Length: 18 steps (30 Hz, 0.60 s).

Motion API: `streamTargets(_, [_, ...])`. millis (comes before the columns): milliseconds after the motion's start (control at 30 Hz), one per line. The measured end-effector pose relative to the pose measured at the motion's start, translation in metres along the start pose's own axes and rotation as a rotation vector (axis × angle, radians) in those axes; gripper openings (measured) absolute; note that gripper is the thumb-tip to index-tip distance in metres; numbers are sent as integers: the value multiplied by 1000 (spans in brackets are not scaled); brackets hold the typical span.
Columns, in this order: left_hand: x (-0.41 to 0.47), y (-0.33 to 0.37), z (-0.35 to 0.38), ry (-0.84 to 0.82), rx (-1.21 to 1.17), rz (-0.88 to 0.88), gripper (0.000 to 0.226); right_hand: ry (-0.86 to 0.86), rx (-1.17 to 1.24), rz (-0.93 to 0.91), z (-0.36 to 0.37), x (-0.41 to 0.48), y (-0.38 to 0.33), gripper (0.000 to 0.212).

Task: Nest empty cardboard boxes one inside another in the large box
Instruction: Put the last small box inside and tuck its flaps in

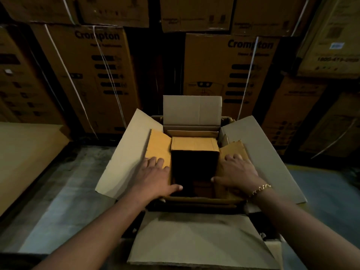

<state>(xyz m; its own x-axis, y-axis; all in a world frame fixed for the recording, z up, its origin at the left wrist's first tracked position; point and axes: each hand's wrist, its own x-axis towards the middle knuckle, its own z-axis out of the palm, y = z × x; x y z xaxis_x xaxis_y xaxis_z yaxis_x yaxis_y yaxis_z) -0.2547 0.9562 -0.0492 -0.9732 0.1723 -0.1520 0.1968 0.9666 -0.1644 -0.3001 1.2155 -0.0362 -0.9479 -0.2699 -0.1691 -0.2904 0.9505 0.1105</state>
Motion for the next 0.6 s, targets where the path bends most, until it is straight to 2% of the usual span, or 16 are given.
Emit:
streamTargets(133, [36,-12,1,7,0,13,79,77,0,21,-7,53,11,66])
streamTargets(300, [84,-22,-4,79,-105,-55,79,60,-45,33,-5,107,15,70])
streamTargets(367, [103,-27,-7,93,-168,-70,83,33,-19,10,-8,121,18,59])
streamTargets(433, [122,-35,-12,61,-245,-96,94,49,92,52,-17,132,26,37])
streamTargets(467, [133,-41,-14,41,-303,-120,99,67,223,106,-23,138,31,32])
streamTargets(533, [153,-50,-20,43,-417,-175,101,140,489,207,-36,149,41,37])
streamTargets(600, [170,-53,-26,69,-493,-210,94,184,548,261,-40,161,46,46])
